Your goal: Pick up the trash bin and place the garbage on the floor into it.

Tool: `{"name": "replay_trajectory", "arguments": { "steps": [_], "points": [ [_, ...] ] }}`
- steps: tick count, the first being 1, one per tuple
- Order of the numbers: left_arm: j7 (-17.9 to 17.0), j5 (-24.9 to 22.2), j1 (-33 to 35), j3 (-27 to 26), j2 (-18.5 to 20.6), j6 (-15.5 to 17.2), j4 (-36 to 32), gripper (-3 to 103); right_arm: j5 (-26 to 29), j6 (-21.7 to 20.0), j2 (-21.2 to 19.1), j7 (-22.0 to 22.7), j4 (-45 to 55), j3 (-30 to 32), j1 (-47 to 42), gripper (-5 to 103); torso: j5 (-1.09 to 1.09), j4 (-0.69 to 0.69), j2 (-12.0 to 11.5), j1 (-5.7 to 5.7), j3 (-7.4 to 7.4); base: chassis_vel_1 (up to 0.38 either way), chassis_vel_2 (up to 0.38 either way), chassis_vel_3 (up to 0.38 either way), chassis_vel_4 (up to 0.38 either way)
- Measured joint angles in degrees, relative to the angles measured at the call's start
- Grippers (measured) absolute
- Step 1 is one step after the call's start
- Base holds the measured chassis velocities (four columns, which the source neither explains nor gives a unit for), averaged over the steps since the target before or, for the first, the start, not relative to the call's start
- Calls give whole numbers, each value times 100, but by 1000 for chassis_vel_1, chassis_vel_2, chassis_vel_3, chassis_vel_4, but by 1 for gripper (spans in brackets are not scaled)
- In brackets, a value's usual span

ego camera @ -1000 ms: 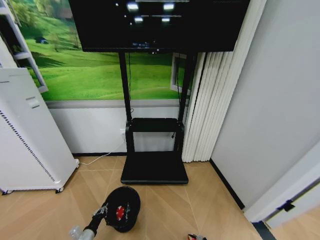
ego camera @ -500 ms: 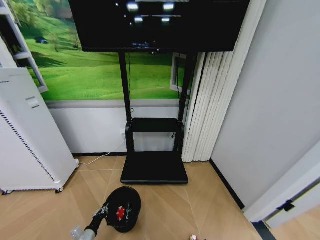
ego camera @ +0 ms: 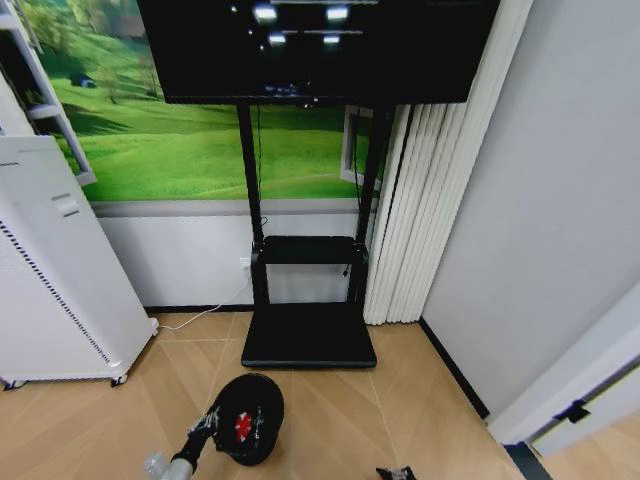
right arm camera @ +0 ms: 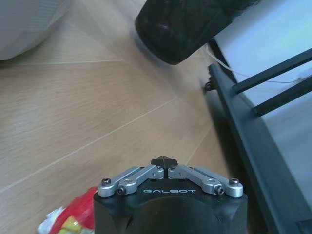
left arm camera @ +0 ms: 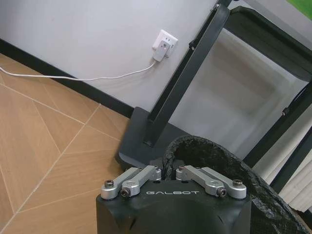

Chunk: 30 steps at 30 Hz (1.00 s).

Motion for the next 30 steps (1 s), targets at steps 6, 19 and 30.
{"name": "replay_trajectory", "arguments": {
  "steps": [6,19,30],
  "points": [
    [-24,8,-48,19,-17,2,19,7,-51,0,-188,139,288,67,-165,13,1,-1,0,0,0,0,0,0,0],
    [-102,50,-136,111,-64,14,16,7,-71,0,-358,129,261,125,-369,56,0,-1,0,0,0,0,0,0,0],
    [-83,55,-142,162,-83,16,37,7,156,1,-144,-134,-77,-11,-460,97,0,1,0,0,0,0,0,0,0]
  ]
}}
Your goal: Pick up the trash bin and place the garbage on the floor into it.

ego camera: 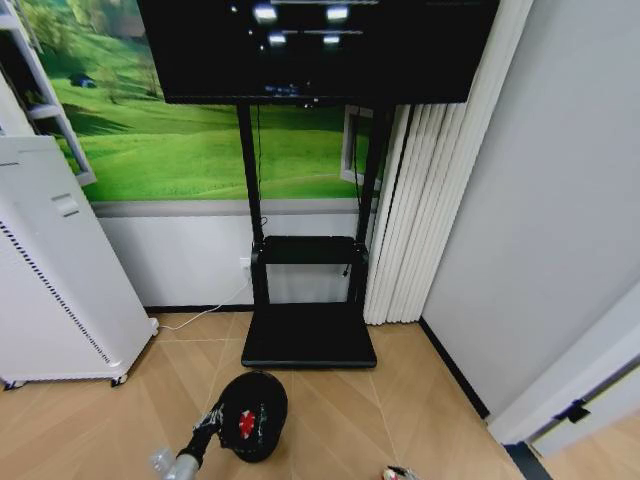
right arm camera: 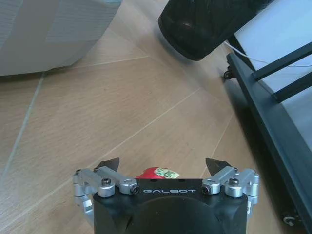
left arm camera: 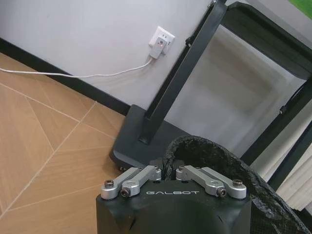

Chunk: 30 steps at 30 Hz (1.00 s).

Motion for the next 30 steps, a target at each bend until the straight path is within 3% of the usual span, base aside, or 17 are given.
{"name": "replay_trajectory", "arguments": {
  "steps": [14,30],
  "points": [
    [38,-48,-191,276,74,-4,86,7,506,0,212,-392,-477,-48,76,100,0,-1,0,0,0,0,0,0,0],
    [49,-128,-388,474,84,-7,148,7,634,-1,423,-578,-830,-181,129,100,-1,-1,0,0,0,0,0,0,0]
  ]
}}
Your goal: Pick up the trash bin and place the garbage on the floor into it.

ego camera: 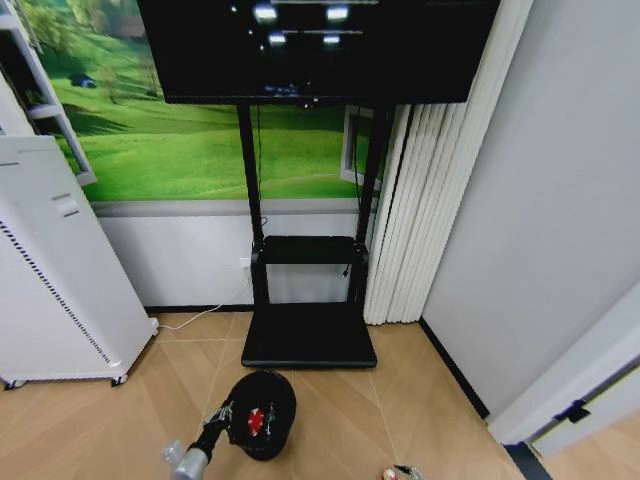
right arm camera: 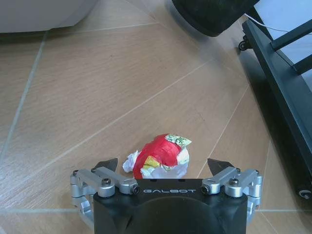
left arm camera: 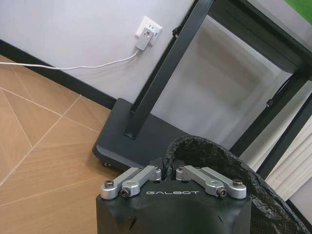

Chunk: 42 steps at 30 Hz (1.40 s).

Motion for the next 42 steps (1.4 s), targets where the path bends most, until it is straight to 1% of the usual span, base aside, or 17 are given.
{"name": "replay_trajectory", "arguments": {
  "steps": [4,6,7,9,11,12,15,16,17,18,19,21,22,23,27,35,42],
  "points": [
    [8,-17,-13,4,15,0,7,7,25,0,4,-29,-12,-51,26,100,0,0,0,0,0,0,0,0,0],
    [15,-34,-38,3,38,0,20,7,32,0,10,-45,-7,-74,49,92,1,0,0,0,0,0,0,0,0],
    [15,-34,-38,3,38,0,20,7,32,0,10,-45,-7,-74,49,92,1,0,0,0,0,0,0,0,0],
    [16,-39,-43,3,40,0,25,7,32,0,11,-50,5,-81,54,87,1,0,0,0,0,0,0,0,0],
    [18,-44,-45,2,37,0,26,7,39,0,10,-67,21,-99,55,77,0,-1,0,0,0,0,0,0,0],
    [18,-44,-45,2,37,0,26,7,39,0,10,-67,21,-99,55,77,0,-1,0,0,0,0,0,0,0],
    [18,-48,-50,3,33,0,25,7,54,0,-3,-98,20,-102,52,60,-1,-1,0,0,0,0,0,0,0],
    [18,-48,-50,3,33,0,25,7,54,0,-3,-98,20,-102,52,60,-1,-1,0,0,0,0,0,0,0],
    [18,-48,-52,4,30,0,26,7,60,0,-5,-108,19,-97,49,54,0,-1,0,0,0,0,0,0,0],
    [19,-47,-53,4,23,0,29,7,62,0,-5,-113,16,-90,44,54,0,0,0,0,0,0,0,0,0],
    [20,-47,-53,8,16,0,33,7,66,1,-6,-117,15,-82,38,49,0,0,0,0,0,0,0,0,0],
    [20,-47,-53,8,16,0,33,7,66,1,-6,-117,15,-82,38,49,0,0,0,0,0,0,0,0,0],
    [28,-48,-52,16,9,0,34,7,104,2,-18,-140,33,-81,23,38,0,0,0,0,0,0,0,0,0],
    [30,-47,-51,16,-6,0,36,7,121,2,-17,-141,42,-77,15,34,0,-1,0,0,0,0,0,0,0],
    [34,-42,-49,20,-14,0,38,7,135,3,-17,-140,63,-68,9,25,0,-1,0,0,0,0,0,0,0],
    [38,-43,-51,13,-4,0,35,7,138,4,-77,-70,176,-45,75,25,0,-1,0,0,0,0,0,0,0],
    [35,-62,-109,-1,58,2,49,7,145,8,-300,150,496,40,323,24,2,-2,0,0,0,0,0,0,0]
  ]
}}
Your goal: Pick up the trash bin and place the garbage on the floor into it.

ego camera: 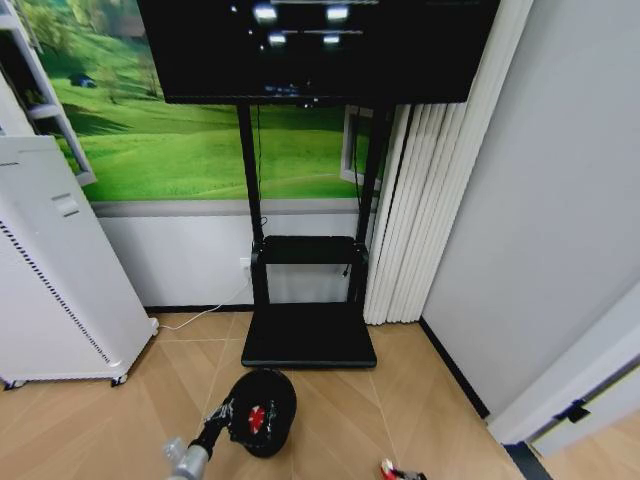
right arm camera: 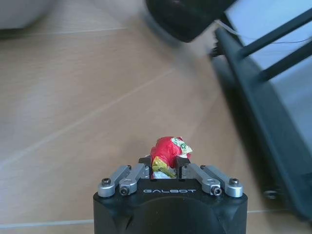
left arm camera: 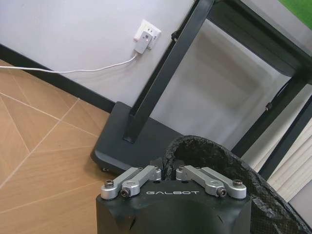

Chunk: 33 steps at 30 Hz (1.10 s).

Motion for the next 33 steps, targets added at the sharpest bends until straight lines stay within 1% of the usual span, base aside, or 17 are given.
{"name": "replay_trajectory", "arguments": {
  "steps": [4,6,10,13,14,15,16,18,19,21,25,26,29,30,31,32,33],
  "points": [
    [4,-1,-41,-19,60,3,85,7,-40,0,-285,173,390,76,275,24,-4,2,0,0,0,0,0,0,0],
    [14,-9,-142,11,111,6,208,7,88,1,-449,218,779,93,444,24,0,0,0,0,0,0,0,0,0],
    [8,-41,-291,102,164,20,307,7,187,0,-568,224,1101,133,650,24,-3,0,0,0,0,0,0,0,0],
    [-101,-67,-471,225,230,70,264,7,301,0,-772,225,1860,203,999,24,0,0,0,0,1,0,0,0,0],
    [-101,-67,-471,225,230,70,264,7,301,0,-772,225,1860,203,999,24,0,0,0,0,1,0,0,0,0],
    [-147,-63,-491,252,246,92,202,7,307,-2,-869,225,2253,225,1140,24,-2,1,0,1,0,0,0,0,0],
    [-147,-63,-491,252,246,92,202,7,307,-2,-869,225,2253,225,1140,24,-2,1,0,1,0,0,0,0,0],
    [-241,-56,-498,285,280,124,69,7,286,-4,-1141,200,3107,223,1447,24,-1,2,0,0,0,0,0,0,0],
    [-241,-56,-498,285,280,124,69,7,286,-4,-1141,200,3107,223,1447,24,-1,2,0,0,0,0,0,0,0],
    [-300,-46,-514,314,284,142,-7,7,339,-5,-1276,168,3621,186,1622,24,-5,2,0,0,0,0,0,0,0],
    [-342,-38,-536,338,280,152,-56,7,404,-6,-1334,133,3911,151,1721,24,-4,2,0,0,0,0,0,0,0],
    [-386,-31,-566,376,271,158,-105,7,425,-9,-1367,100,4196,102,1847,24,0,-1,0,0,0,0,0,0,0],
    [-439,16,-639,467,237,168,-164,7,441,-10,-1339,16,4660,-14,2176,24,-6,-1,0,0,0,0,0,0,0],
    [-447,54,-688,522,201,169,-170,7,445,-10,-1245,-32,4837,-100,2338,24,-4,0,0,0,0,0,0,0,0],
    [-467,89,-755,617,163,169,-191,7,462,-11,-1030,-78,4988,-346,2632,24,0,0,0,0,0,0,0,0,0],
    [-467,89,-755,617,163,169,-191,7,462,-11,-1030,-78,4988,-346,2632,24,0,0,0,0,0,0,0,0,0],
    [-470,126,-807,703,143,169,-222,7,554,-11,-786,-78,5024,-622,2903,24,-5,2,0,-1,0,0,0,0,0]
  ]
}}
